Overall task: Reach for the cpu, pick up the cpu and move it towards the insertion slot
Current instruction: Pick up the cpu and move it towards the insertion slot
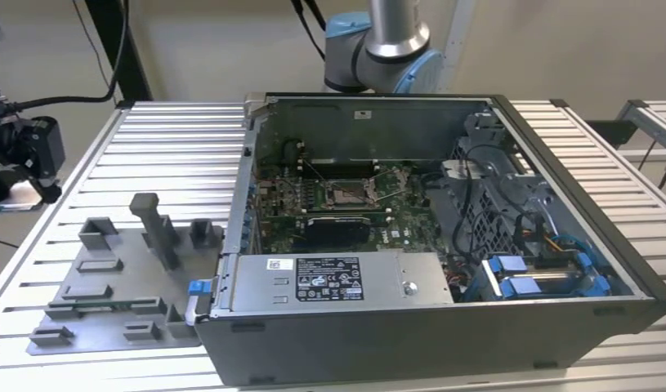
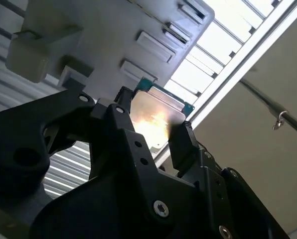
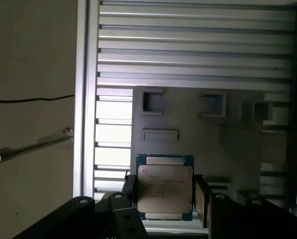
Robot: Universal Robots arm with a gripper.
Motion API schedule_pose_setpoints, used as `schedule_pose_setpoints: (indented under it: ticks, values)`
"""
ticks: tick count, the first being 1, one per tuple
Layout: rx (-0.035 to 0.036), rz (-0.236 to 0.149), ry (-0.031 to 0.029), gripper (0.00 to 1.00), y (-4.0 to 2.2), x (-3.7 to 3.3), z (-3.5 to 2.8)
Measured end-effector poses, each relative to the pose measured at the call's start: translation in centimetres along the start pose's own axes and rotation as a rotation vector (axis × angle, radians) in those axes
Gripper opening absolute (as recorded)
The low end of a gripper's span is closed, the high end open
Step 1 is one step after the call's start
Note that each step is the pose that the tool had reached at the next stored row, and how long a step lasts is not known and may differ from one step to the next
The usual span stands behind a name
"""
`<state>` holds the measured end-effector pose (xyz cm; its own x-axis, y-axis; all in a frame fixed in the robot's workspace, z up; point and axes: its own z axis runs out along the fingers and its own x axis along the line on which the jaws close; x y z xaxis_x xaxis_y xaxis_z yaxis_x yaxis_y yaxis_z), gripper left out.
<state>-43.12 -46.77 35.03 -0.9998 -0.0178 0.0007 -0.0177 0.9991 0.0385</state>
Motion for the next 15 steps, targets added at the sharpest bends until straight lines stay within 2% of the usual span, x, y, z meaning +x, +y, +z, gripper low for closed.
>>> schedule_pose_setpoints:
  ticks: [8, 15]
  values:
    - [0.0001, 0.000, 0.0001, 0.00, 0.08, 0.00, -2.14]
    - [0.0000, 0.000, 0.0000, 0.00, 0.14, 0.00, -3.66]
